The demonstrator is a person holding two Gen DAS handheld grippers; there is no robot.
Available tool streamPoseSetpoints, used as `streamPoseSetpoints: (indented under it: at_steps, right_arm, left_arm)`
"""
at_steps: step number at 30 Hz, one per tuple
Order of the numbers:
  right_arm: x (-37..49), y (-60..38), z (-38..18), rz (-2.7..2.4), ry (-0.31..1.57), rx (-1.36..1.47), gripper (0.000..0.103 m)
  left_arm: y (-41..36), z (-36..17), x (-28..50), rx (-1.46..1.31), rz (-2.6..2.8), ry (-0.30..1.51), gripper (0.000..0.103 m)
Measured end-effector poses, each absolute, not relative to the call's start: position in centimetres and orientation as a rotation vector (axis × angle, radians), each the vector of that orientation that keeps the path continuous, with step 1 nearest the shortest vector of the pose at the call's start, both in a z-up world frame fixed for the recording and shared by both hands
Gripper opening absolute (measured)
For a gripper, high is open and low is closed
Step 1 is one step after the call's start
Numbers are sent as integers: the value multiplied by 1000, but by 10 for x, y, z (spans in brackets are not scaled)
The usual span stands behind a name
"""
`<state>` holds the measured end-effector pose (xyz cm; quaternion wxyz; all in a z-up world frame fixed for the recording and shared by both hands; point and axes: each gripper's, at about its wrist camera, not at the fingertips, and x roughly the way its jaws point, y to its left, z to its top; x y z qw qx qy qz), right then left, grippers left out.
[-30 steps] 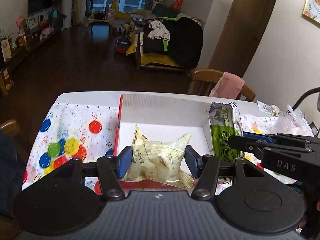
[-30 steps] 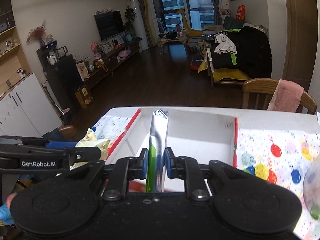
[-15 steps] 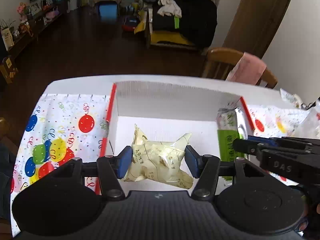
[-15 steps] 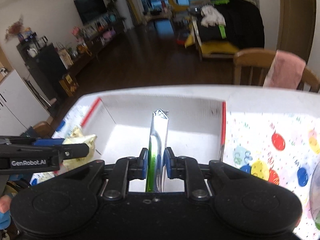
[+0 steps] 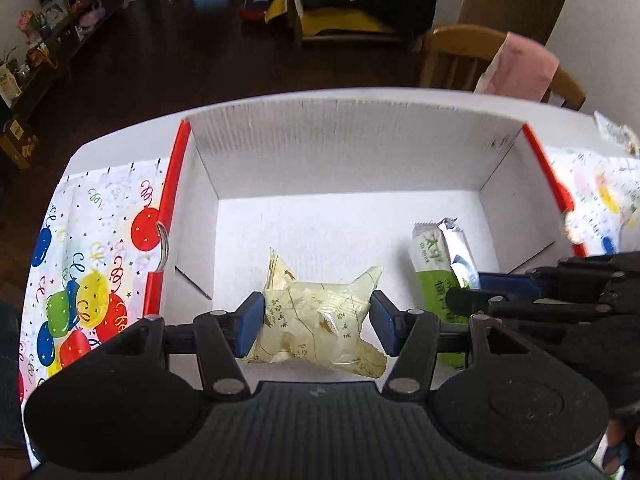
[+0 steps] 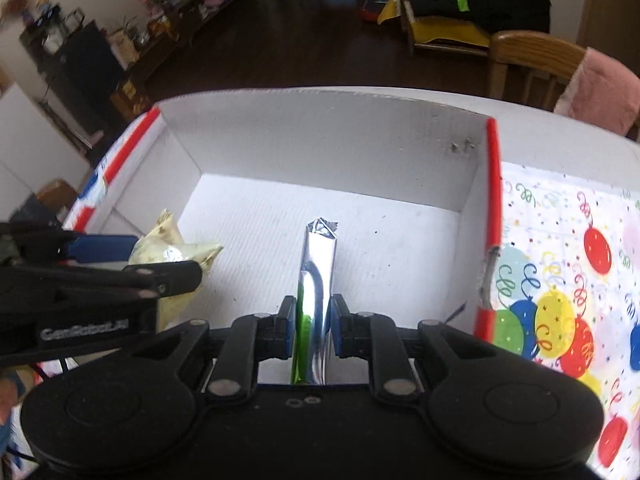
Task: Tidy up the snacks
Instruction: 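Carry both snacks into the red box and open both tools to release, then withdraw both tools from the box back toward the snack pile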
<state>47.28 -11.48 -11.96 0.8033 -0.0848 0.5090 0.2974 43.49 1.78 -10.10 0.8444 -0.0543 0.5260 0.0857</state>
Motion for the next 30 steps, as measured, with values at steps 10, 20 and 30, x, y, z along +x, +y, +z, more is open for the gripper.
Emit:
streamPoseSetpoints:
  at_steps: [10,20,30]
  right_arm:
    - [484,-112,-130,634,1109,-241,17]
    - [479,-115,-124,631,1081,-259,31]
    - [458,-133,-92,640,1022,-205,40]
  left_arm:
    - [14,-110,438,-40,190,1135,58]
    - [15,-107,429,-62,196,1123,59]
    - [19,-83,397,-104,188,1052,60]
